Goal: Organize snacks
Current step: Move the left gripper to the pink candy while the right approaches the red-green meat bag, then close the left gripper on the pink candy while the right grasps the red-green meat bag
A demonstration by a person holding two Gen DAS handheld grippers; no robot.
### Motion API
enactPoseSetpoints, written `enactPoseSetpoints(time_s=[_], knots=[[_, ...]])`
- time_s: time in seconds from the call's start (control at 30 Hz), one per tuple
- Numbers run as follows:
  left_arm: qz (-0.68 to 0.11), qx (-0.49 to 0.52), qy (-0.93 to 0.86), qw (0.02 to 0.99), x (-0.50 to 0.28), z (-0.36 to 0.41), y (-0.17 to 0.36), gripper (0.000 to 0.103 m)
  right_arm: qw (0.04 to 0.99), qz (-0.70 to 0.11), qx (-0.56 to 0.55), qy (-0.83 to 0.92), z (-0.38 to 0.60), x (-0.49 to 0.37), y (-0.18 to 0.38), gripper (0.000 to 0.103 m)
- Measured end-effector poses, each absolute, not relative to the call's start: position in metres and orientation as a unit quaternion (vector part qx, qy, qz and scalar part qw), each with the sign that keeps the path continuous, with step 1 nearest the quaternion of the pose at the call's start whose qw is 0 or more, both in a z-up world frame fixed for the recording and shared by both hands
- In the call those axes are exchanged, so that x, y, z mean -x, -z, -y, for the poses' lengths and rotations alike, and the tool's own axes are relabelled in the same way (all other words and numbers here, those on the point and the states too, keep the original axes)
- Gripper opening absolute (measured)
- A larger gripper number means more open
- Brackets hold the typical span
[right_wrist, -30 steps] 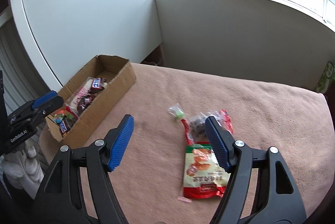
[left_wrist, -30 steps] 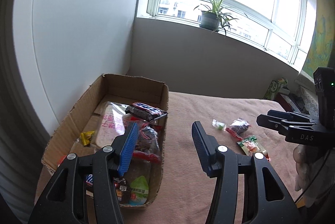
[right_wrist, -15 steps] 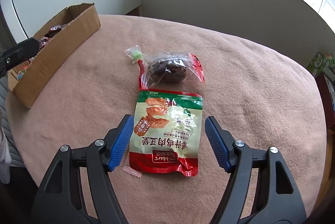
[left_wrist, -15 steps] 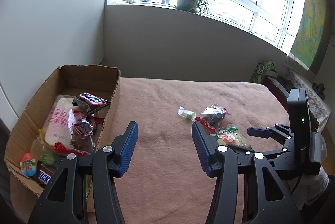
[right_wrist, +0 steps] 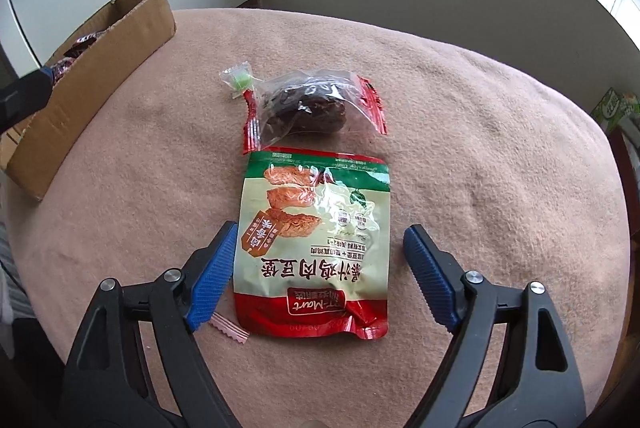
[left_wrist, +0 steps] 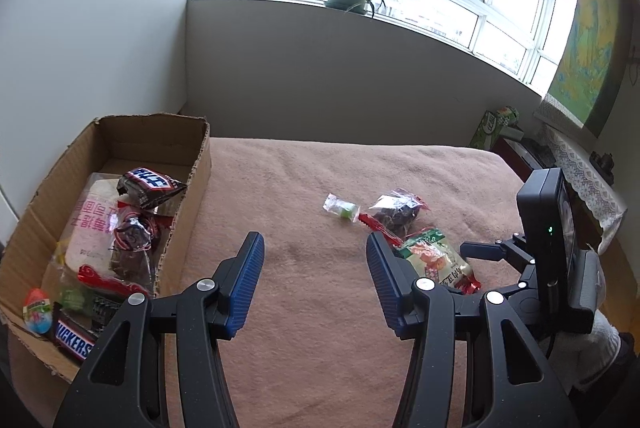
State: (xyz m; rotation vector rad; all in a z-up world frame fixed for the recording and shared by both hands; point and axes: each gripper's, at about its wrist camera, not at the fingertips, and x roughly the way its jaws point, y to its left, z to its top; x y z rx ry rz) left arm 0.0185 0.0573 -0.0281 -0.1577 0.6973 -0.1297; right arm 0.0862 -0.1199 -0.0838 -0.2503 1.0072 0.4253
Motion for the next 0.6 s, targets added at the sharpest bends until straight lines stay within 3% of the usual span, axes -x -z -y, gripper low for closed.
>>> enactPoseSetpoints(time_s=[0.27,0.6], knots=[[-0.35,0.071,0.072,0.931,-0.021,-0.047,0.033,0.052,0.842,-0.493,0.047,-0.215,0.153,-0.093,0.079,0.085],[-0.381,0.035,0.126,0.916,-0.026,-0.001,0.049,0.052,0.855,-0.486,0.066,-0.168,0.184,-0.097,0.082,0.085]])
